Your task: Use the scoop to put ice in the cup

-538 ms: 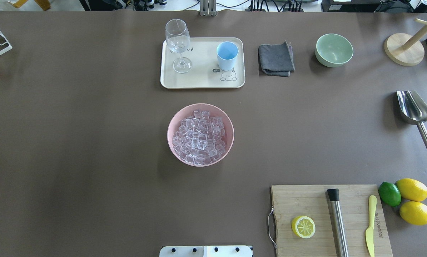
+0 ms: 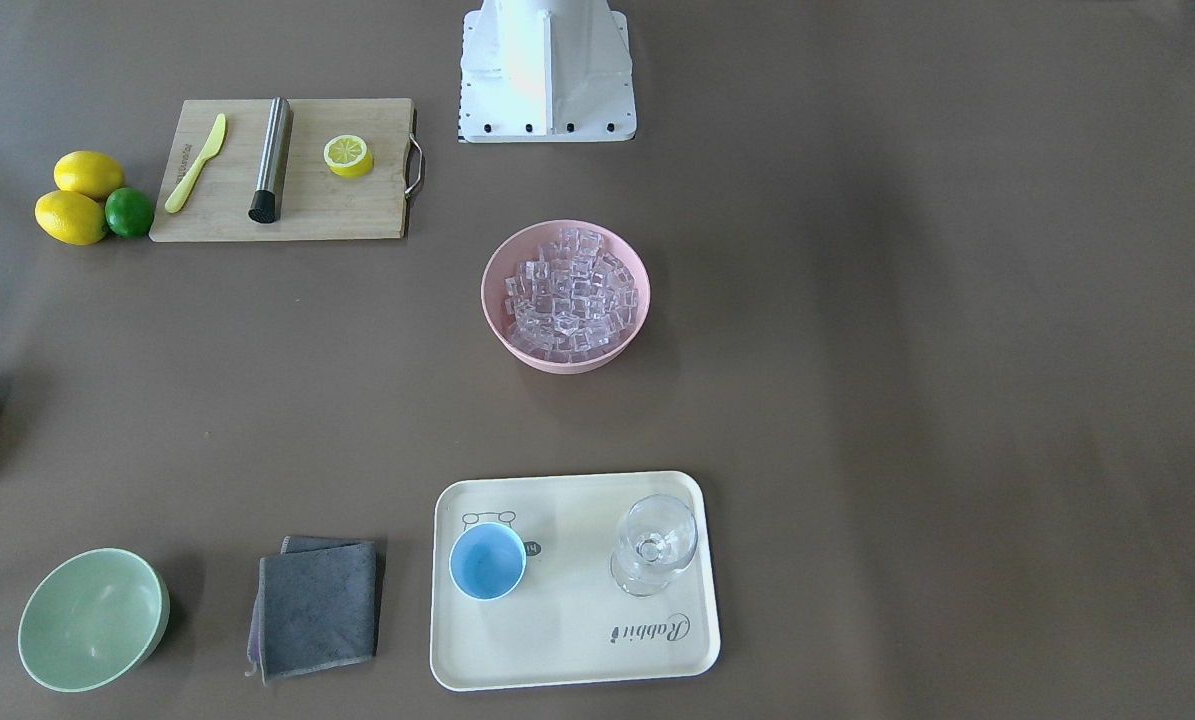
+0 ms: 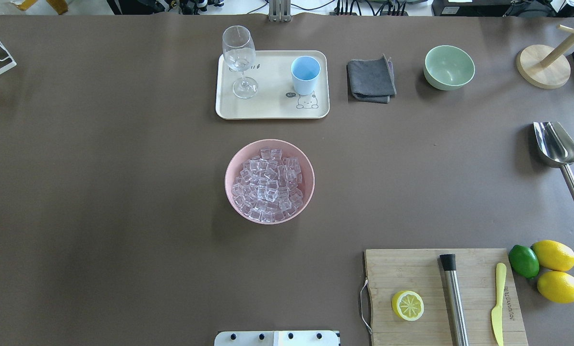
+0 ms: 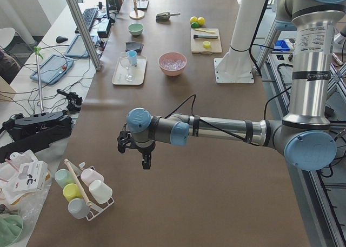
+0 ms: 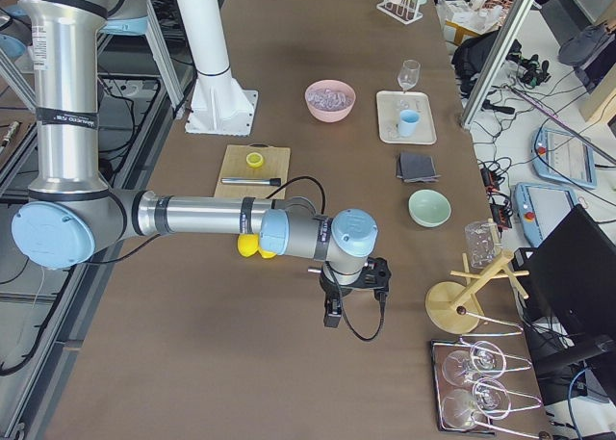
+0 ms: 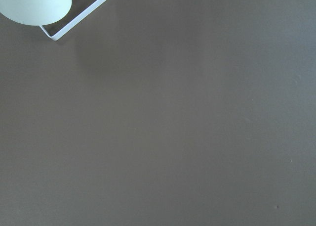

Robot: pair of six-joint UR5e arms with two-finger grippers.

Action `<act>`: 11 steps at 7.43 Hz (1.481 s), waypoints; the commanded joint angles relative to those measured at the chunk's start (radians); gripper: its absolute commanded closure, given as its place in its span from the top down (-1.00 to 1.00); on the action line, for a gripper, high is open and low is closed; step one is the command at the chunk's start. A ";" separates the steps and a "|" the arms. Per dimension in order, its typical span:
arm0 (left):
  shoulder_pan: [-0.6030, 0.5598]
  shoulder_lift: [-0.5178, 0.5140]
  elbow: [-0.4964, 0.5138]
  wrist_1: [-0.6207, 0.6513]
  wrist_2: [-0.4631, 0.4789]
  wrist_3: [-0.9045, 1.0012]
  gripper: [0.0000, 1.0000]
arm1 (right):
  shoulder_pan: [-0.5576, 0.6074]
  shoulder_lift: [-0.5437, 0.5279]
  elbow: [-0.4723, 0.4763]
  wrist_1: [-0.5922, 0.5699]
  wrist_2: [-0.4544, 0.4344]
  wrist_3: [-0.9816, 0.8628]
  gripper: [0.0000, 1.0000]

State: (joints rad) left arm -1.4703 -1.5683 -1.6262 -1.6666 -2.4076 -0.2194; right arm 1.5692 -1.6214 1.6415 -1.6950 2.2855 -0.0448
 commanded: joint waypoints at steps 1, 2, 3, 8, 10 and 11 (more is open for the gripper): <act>0.034 -0.002 -0.015 -0.002 -0.002 0.003 0.98 | 0.000 0.001 0.000 0.001 0.000 -0.003 0.99; 0.041 -0.002 -0.035 -0.008 -0.002 0.011 0.98 | 0.000 -0.002 -0.005 0.015 0.003 0.002 0.99; 0.062 -0.004 -0.055 -0.010 0.001 0.020 0.97 | 0.000 -0.009 0.010 0.014 0.058 0.011 0.99; 0.319 -0.097 -0.250 -0.054 -0.002 0.058 0.97 | -0.109 -0.046 0.164 0.091 0.057 0.321 0.98; 0.442 -0.163 -0.245 -0.047 0.008 0.049 0.97 | -0.185 -0.049 0.162 0.120 0.054 0.354 0.98; 0.473 -0.183 -0.247 -0.045 0.008 0.049 0.97 | -0.225 -0.058 0.159 0.174 0.046 0.406 0.98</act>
State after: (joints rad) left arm -1.0671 -1.7108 -1.8722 -1.7159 -2.4018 -0.1664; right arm 1.4108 -1.6699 1.8021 -1.5838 2.3401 0.2948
